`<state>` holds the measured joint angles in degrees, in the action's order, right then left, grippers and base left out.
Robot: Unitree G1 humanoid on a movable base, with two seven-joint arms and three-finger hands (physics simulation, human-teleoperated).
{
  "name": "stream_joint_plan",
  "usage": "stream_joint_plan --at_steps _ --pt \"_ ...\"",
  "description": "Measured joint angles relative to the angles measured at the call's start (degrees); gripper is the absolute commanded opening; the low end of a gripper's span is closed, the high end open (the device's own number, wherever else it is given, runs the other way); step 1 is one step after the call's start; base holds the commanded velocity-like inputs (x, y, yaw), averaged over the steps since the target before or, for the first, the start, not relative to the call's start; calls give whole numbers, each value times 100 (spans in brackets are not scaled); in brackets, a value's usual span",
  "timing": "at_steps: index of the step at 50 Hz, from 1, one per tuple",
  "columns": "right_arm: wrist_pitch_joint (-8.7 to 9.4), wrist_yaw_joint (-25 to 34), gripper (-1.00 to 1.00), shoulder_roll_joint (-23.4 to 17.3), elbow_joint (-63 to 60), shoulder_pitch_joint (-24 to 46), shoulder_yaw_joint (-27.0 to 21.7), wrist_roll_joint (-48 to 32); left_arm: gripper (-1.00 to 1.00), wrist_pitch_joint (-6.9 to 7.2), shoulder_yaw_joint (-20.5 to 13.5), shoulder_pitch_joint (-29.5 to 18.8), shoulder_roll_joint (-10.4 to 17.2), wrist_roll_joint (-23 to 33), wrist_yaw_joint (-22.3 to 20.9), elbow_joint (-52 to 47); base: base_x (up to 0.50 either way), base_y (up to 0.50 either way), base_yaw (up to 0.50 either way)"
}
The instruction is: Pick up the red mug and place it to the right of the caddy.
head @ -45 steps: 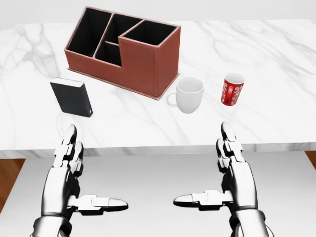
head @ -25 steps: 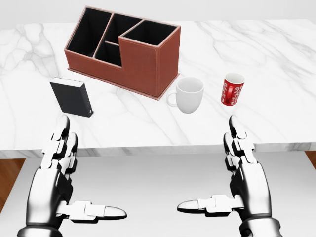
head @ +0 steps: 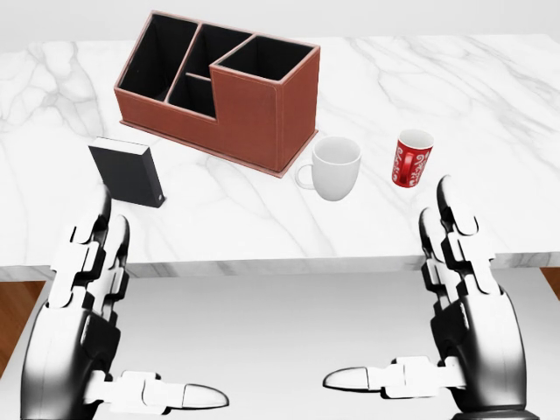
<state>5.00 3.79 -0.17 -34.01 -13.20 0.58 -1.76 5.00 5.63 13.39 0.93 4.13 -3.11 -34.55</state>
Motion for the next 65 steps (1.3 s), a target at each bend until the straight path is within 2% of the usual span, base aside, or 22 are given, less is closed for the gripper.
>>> stream_joint_plan --at_steps 12,31,65 --pt "0 79 95 8 -755 -299 33 75 100 0 190 171 58 74 59 -398 0 0 0" --pt "0 74 95 40 -1074 -335 -45 186 100 0 281 251 100 97 105 -552 3 0 0" --pt "0 148 95 13 -1114 -418 35 164 100 0 253 252 104 88 84 -577 47 0 0"
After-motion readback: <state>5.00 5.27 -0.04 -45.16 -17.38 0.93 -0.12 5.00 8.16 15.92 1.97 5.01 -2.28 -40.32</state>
